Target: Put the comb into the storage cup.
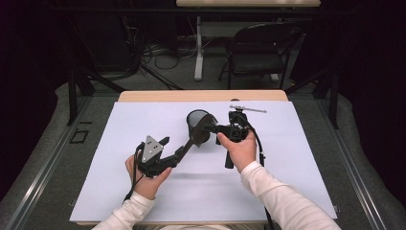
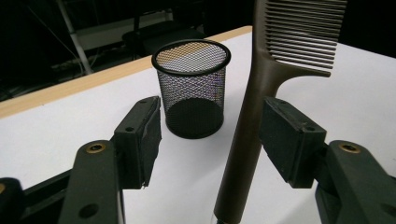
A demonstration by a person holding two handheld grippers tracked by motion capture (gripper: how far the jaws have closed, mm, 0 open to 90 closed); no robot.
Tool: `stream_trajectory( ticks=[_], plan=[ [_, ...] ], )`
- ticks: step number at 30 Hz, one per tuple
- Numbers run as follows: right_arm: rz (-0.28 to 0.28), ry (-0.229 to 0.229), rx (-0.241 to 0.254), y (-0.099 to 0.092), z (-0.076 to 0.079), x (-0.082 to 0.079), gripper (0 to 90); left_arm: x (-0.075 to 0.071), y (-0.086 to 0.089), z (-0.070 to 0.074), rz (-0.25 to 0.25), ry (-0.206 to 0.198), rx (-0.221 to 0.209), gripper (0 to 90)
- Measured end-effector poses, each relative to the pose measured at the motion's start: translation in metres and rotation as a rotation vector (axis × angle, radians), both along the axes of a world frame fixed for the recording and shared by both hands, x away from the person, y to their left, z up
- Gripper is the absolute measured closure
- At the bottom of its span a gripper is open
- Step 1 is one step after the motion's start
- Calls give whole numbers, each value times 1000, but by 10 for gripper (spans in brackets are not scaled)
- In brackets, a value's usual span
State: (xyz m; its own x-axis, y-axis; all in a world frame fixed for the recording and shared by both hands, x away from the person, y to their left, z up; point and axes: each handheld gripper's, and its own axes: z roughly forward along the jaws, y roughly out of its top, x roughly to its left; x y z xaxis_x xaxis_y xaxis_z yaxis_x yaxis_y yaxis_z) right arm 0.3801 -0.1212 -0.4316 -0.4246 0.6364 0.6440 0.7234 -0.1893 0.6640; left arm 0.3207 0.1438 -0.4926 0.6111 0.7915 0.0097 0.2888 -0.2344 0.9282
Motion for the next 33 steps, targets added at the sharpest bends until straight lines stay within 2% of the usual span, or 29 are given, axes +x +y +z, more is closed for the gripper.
stream_trajectory(
  ticks=[2, 4, 5, 10, 17, 19, 22, 26, 33],
  plan=[
    [1, 1, -1, 0, 0, 0, 866, 1, 1, 0, 3, -5, 3, 430],
    [2, 1, -1, -1, 0, 0, 866, 2, 3, 1, -1, 10, -12, 430],
    [1, 1, -1, -1, 0, 0, 867, 3, 4, 1, 1, 10, -27, 430],
    [1, -2, 0, -2, 1, 0, 867, 4, 11, 3, 23, -1, -45, 428],
    [-4, -6, -8, -4, 3, 0, 867, 7, 16, 3, 43, 10, -52, 396],
    [-7, -13, -15, -5, 5, 1, 866, 8, 18, 3, 44, 8, -64, 369],
    [-10, -20, -18, -7, 8, 1, 866, 7, 19, 4, 64, -23, -42, 333],
    [-12, -31, -19, -9, 13, 2, 866, 9, 21, 4, 70, -1, -56, 298],
    [-16, -55, -41, -12, 24, 4, 866, 12, 24, 3, 86, 19, -54, 258]
  ],
)
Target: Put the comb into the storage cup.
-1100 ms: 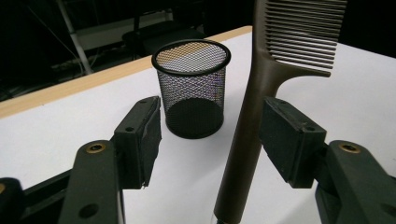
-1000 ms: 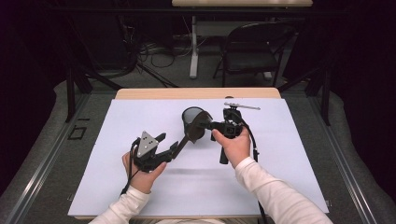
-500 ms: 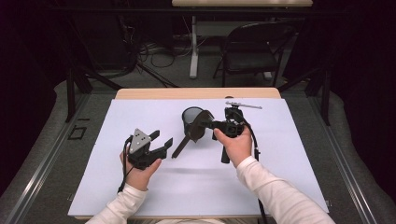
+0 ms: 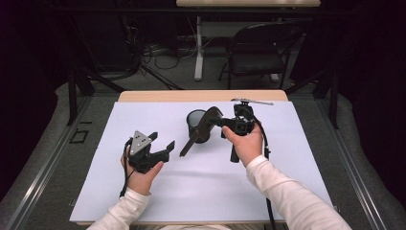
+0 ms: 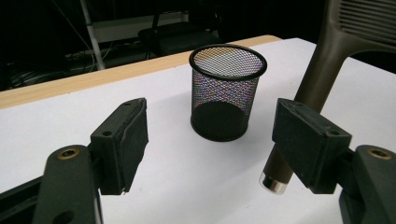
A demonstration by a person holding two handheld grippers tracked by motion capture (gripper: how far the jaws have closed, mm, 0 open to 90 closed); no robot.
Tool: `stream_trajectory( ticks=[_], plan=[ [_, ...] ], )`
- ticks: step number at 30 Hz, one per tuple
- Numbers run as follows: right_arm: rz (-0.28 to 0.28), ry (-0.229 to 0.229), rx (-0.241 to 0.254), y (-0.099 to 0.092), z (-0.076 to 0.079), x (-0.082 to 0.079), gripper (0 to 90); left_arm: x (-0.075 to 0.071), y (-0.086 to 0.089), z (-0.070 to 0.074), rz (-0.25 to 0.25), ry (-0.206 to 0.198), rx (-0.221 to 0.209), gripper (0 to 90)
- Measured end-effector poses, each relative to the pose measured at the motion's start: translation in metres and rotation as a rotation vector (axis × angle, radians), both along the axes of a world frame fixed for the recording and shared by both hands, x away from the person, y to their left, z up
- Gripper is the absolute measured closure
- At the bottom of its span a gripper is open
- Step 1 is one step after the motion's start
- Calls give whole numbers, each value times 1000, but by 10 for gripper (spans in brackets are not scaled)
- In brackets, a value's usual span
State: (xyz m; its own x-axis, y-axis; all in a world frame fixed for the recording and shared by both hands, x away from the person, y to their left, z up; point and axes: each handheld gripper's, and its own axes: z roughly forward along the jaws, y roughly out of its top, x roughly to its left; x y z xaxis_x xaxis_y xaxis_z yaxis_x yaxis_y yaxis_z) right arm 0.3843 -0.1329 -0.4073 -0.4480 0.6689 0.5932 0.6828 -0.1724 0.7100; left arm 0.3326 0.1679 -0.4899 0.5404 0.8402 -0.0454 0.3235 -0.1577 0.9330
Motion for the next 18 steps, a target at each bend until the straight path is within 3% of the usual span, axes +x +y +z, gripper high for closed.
stream_trajectory(
  ticks=[11, 18],
  plan=[
    [-15, -33, -3, -2, 18, 8, 866, 1, 3, 0, 16, 5, -24, 172],
    [-37, -48, -1, -5, 29, 16, 866, 2, 4, -1, 8, 15, -43, 168]
  ],
)
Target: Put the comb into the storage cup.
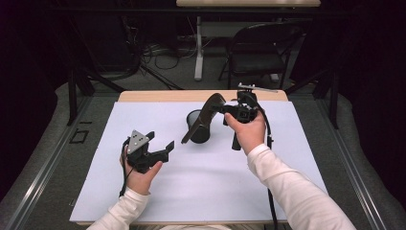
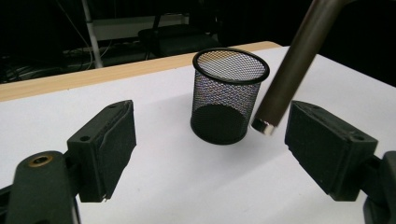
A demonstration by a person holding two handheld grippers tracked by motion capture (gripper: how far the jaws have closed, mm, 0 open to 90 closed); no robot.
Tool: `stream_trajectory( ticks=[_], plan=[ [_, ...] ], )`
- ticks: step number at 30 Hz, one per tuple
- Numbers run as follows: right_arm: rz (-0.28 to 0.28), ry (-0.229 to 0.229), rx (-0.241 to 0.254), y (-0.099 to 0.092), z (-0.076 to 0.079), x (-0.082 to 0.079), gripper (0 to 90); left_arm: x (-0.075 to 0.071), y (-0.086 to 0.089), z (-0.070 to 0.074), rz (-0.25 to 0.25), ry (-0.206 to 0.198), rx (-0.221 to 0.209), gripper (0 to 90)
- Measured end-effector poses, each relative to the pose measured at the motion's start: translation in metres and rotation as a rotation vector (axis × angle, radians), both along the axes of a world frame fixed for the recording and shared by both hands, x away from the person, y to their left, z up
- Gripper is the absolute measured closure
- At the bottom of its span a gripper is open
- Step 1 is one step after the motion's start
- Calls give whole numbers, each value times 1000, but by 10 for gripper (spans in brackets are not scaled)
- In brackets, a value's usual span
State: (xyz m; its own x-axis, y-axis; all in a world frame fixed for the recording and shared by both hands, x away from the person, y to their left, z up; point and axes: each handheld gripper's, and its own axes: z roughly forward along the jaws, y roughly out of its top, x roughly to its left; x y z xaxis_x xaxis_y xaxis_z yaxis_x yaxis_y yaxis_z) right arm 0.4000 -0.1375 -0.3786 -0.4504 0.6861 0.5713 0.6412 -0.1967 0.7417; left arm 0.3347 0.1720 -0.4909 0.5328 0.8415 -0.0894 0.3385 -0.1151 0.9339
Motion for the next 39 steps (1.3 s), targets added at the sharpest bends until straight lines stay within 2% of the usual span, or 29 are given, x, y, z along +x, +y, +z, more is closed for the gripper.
stream_trajectory(
  ticks=[6, 17, 20, 24, 39],
  plan=[
    [-20, -12, 4, -2, 9, 7, 866, 0, -1, 0, 6, -2, -11, 160],
    [-62, -27, -14, -1, 21, 22, 866, 2, -1, -3, 21, 23, -11, 157],
    [-73, -31, -18, 1, 24, 26, 866, 2, -2, -4, 0, 37, -14, 157],
    [-84, -37, -22, 1, 27, 31, 866, 2, -1, -4, 2, 29, 3, 157],
    [-146, -37, -31, -3, 29, 46, 866, 2, 1, -5, 9, 32, -2, 157]
  ],
)
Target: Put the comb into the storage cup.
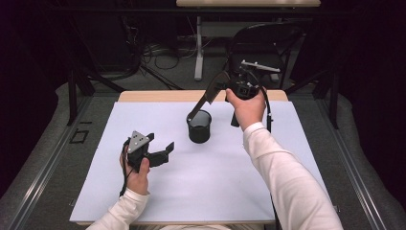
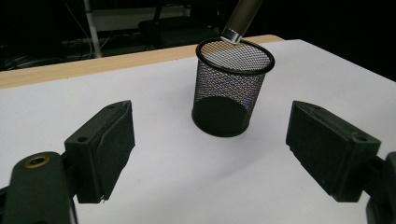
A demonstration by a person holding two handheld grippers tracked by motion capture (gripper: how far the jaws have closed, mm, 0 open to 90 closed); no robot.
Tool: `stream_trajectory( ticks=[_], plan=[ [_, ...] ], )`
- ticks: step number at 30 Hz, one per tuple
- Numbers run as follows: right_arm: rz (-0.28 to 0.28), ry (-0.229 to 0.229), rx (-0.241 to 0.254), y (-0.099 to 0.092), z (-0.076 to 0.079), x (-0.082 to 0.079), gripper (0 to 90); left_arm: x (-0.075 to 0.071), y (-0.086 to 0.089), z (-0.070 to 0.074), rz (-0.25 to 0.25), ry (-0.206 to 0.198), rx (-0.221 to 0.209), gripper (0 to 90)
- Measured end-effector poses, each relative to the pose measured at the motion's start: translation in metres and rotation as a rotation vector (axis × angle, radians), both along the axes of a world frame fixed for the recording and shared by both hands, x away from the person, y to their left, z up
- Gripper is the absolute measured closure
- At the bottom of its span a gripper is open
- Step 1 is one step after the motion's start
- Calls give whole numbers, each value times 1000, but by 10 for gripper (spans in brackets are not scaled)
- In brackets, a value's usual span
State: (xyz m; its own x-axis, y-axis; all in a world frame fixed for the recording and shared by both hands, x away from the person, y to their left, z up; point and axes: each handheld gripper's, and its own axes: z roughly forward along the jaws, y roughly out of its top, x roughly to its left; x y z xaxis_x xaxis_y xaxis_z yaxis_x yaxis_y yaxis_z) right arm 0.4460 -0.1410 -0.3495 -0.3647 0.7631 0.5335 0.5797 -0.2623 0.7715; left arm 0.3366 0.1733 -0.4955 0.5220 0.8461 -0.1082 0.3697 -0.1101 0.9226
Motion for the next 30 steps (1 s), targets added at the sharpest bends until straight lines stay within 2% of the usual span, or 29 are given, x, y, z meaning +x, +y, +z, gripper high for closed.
stream_trajectory(
  ticks=[21, 30],
  plan=[
    [-62, 1, -25, -5, -7, 13, 866, 0, 0, -1, -1, 2, 4, 157],
    [-63, 6, -59, 1, -13, 17, 866, 0, 0, -1, -6, 2, 5, 157]
  ],
)
